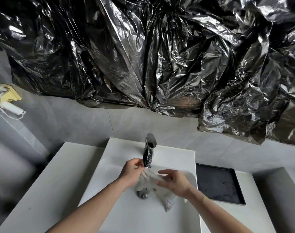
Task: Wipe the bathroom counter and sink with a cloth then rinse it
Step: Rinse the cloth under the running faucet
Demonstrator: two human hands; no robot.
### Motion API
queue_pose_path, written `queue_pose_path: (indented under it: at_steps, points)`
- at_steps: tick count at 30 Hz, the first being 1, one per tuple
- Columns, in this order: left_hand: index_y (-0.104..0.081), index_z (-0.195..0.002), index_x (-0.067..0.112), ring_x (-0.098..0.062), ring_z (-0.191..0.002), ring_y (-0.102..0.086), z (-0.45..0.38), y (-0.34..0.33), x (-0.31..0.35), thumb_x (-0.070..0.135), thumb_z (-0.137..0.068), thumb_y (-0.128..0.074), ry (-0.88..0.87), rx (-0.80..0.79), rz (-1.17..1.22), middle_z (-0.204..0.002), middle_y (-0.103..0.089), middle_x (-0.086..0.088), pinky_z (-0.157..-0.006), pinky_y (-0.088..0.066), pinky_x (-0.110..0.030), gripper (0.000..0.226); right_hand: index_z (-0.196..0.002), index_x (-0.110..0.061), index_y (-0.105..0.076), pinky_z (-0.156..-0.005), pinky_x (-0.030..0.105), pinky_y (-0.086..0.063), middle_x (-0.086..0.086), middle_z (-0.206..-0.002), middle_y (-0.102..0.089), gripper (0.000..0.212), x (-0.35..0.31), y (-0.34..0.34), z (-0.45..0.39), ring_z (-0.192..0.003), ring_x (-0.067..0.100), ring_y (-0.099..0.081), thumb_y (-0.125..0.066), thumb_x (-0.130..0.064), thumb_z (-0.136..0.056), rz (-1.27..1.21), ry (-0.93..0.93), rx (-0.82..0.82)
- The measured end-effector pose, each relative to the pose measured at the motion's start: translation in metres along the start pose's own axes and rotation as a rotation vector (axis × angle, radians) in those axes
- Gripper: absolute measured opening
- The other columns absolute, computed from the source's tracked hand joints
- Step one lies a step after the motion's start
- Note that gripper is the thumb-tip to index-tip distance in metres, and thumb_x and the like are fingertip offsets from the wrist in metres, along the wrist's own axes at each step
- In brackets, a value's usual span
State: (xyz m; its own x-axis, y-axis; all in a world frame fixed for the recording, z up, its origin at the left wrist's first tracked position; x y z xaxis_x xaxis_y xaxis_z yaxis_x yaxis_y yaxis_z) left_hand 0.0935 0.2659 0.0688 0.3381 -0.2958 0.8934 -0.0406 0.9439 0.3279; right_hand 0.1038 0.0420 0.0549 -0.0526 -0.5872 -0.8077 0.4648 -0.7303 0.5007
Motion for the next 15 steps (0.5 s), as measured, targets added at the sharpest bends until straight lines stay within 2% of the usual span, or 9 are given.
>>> queue_pose_path:
  at_steps: [2,3,4,6,7,9,11,13,15]
  points:
    - [-0.076,-0.102,0.02,-0.01,-0.075,-0.065,-0.001,0.006,0.001,0.022,-0.096,-0.068,-0.024,0.029,0.028,-0.089,-0.074,0.006,-0.07,-0.05,-0.022,0.01,-0.107,-0.047,-0.068,-0.061,0.01,-0.039,-0.024,-0.061,-0.062,0.033,0.0,-0.011,-0.006,-0.056,-0.006,-0.05,-0.084,-0.048,-0.078,0.097,0.004,-0.045]
    - [-0.077,-0.104,0.02,-0.009,-0.082,-0.068,-0.001,0.009,0.001,0.021,-0.097,-0.068,-0.03,0.049,0.041,-0.094,-0.076,0.004,-0.074,-0.05,-0.021,0.012,-0.096,-0.044,-0.071,-0.059,0.015,-0.037,-0.018,-0.06,-0.057,0.016,-0.004,-0.017,-0.008,-0.056,-0.001,-0.044,-0.078,-0.046,-0.082,0.157,0.016,-0.045]
    - [-0.076,-0.106,0.021,-0.007,-0.089,-0.069,-0.001,0.014,-0.001,0.019,-0.097,-0.067,-0.027,0.072,0.033,-0.098,-0.076,0.003,-0.078,-0.05,-0.02,0.013,-0.085,-0.032,-0.071,-0.059,0.021,-0.036,-0.013,-0.059,-0.049,0.012,-0.008,-0.022,-0.012,-0.057,0.003,-0.038,-0.072,-0.043,-0.086,0.196,0.041,-0.041]
    - [-0.075,-0.109,0.024,-0.005,-0.097,-0.068,0.0,0.025,-0.006,0.019,-0.096,-0.067,-0.012,0.108,0.02,-0.103,-0.073,0.008,-0.082,-0.05,-0.018,0.016,-0.071,-0.013,-0.055,-0.057,0.025,-0.032,-0.009,-0.055,-0.037,0.034,-0.018,-0.034,-0.019,-0.056,0.008,-0.031,-0.065,-0.037,-0.092,0.217,0.05,-0.021]
    - [-0.075,-0.11,0.027,-0.006,-0.098,-0.068,0.0,0.031,-0.012,0.021,-0.096,-0.068,0.002,0.128,0.021,-0.105,-0.072,0.009,-0.083,-0.052,-0.02,0.017,-0.067,-0.014,-0.05,-0.055,0.023,-0.03,-0.009,-0.052,-0.037,0.036,-0.026,-0.038,-0.021,-0.055,0.008,-0.031,-0.065,-0.034,-0.093,0.197,0.036,-0.013]
    - [-0.072,-0.11,0.033,-0.008,-0.096,-0.069,0.0,0.044,-0.024,0.026,-0.093,-0.071,0.049,0.164,0.011,-0.109,-0.072,0.008,-0.089,-0.056,-0.029,0.019,-0.06,-0.026,-0.054,-0.055,0.019,-0.032,-0.015,-0.048,-0.042,0.033,-0.036,-0.046,-0.027,-0.051,0.004,-0.036,-0.063,-0.022,-0.092,0.137,0.011,-0.008]
    - [-0.068,-0.114,0.035,-0.009,-0.096,-0.069,0.004,0.055,-0.034,0.025,-0.091,-0.072,0.101,0.192,-0.052,-0.116,-0.07,0.009,-0.091,-0.056,-0.033,0.025,-0.057,-0.031,-0.057,-0.058,0.022,-0.04,-0.018,-0.048,-0.05,0.037,-0.043,-0.052,-0.031,-0.051,-0.001,-0.044,-0.058,-0.013,-0.089,0.039,-0.037,0.0]
    - [-0.062,-0.122,0.035,-0.01,-0.095,-0.068,0.012,0.059,-0.04,0.015,-0.09,-0.065,0.137,0.165,-0.144,-0.119,-0.066,0.008,-0.079,-0.054,-0.026,0.038,-0.058,-0.022,-0.058,-0.06,0.028,-0.048,-0.012,-0.053,-0.059,0.033,-0.046,-0.058,-0.035,-0.056,0.007,-0.055,-0.056,-0.019,-0.091,-0.08,-0.092,0.008]
    - [-0.058,-0.127,0.035,-0.008,-0.099,-0.064,0.018,0.054,-0.046,0.001,-0.085,-0.056,0.096,0.087,-0.218,-0.119,-0.062,0.002,-0.065,-0.052,-0.019,0.054,-0.062,-0.014,-0.065,-0.063,0.028,-0.053,-0.005,-0.057,-0.066,0.039,-0.05,-0.063,-0.037,-0.058,0.012,-0.062,-0.055,-0.024,-0.098,-0.152,-0.108,-0.015]
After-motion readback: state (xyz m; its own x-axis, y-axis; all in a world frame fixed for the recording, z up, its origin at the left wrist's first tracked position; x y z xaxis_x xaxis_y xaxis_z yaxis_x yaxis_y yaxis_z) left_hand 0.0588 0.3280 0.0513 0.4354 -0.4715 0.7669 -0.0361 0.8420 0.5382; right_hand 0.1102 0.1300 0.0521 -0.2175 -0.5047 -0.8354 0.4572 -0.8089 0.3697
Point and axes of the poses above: each hand's wrist, its own z-axis away from the middle knuckle, its own y-axis out of the back of the hand, x = y × z, the point moved 3 cm from there along -z, towards the middle knuckle
